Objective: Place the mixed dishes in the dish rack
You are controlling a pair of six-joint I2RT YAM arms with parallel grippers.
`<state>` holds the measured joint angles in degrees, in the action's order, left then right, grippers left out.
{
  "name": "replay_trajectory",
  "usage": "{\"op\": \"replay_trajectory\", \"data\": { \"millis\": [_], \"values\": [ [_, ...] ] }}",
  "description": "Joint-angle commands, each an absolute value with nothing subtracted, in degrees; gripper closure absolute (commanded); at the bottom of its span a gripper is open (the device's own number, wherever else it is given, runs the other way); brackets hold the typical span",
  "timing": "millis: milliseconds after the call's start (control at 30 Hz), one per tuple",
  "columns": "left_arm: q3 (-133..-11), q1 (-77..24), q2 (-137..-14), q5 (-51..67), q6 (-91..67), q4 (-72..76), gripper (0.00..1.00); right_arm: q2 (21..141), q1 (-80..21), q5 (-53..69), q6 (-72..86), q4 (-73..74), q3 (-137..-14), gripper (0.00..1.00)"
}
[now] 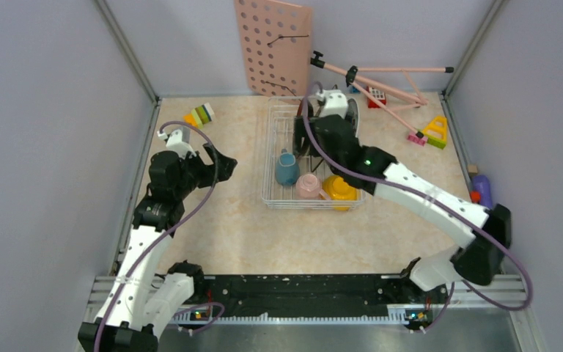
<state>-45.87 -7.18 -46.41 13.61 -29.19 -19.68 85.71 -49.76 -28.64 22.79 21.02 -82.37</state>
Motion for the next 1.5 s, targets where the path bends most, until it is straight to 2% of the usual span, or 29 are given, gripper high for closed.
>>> {"op": "replay_trajectory", "data": {
  "millis": [0,200,367,467,567,700,800,867,1067,1133,1367,1467],
  "values": [
    [-44.0,-7.6,-45.9,9.0,-25.1,-14.4,0.01,70.7,-45.0,-42.3,17.1,8.3,-67.6,0.01],
    [-39.0,-7.8,-44.8,2.3,-21.7,-7.4,0.03,57.2,-18.3,-32.5,25.1,11.1,-53.6,0.01],
    [-34.9,-7.9,-48.3,-8.6,-18.4,1.1,0.01,53.1,-11.1,-29.4,22.1,-1.6,-37.9,0.01],
    [-32.8,-7.3,-52.0,-14.3,-15.5,7.4,0.11,53.5,-6.2,-24.0,21.5,-7.3,-32.1,0.01],
    [-29.6,-6.2,-54.4,-18.5,-14.8,15.0,0.1,55.1,-1.5,-18.8,21.4,-11.0,-29.9,0.01],
    [-23.8,-5.4,-57.6,-19.5,-10.6,29.5,0.08,56.9,1.1,-16.2,15.9,-22.4,-23.6,0.01],
    [-23.6,-4.1,-61.9,-20.5,-9.3,31.3,0.04,59.0,1.3,-16.2,12.4,-40.5,-15.2,0.01],
    [-24.2,-3.4,-64.4,-20.9,-8.9,31.8,0.02,61.8,1.3,-16.7,10.1,-47.4,-12.1,0.01],
    [-17.0,-2.9,-70.6,-17.4,-2.2,50.8,0.02,71.3,1.3,-13.8,6.9,-55.6,-11.4,0.01],
    [-17.7,-2.9,-73.0,-17.6,-1.4,52.0,0.02,72.1,1.2,-11.2,6.3,-53.9,-12.5,0.01],
    [-20.7,-2.9,-82.5,-19.8,-1.1,54.8,0.02,82.5,1.2,-7.6,4.5,-70.4,-10.1,0.04],
    [-21.3,-2.5,-82.5,-19.2,-2.2,53.0,0.02,82.9,0.4,-7.1,2.9,-68.9,-10.6,0.04]
  ]
}}
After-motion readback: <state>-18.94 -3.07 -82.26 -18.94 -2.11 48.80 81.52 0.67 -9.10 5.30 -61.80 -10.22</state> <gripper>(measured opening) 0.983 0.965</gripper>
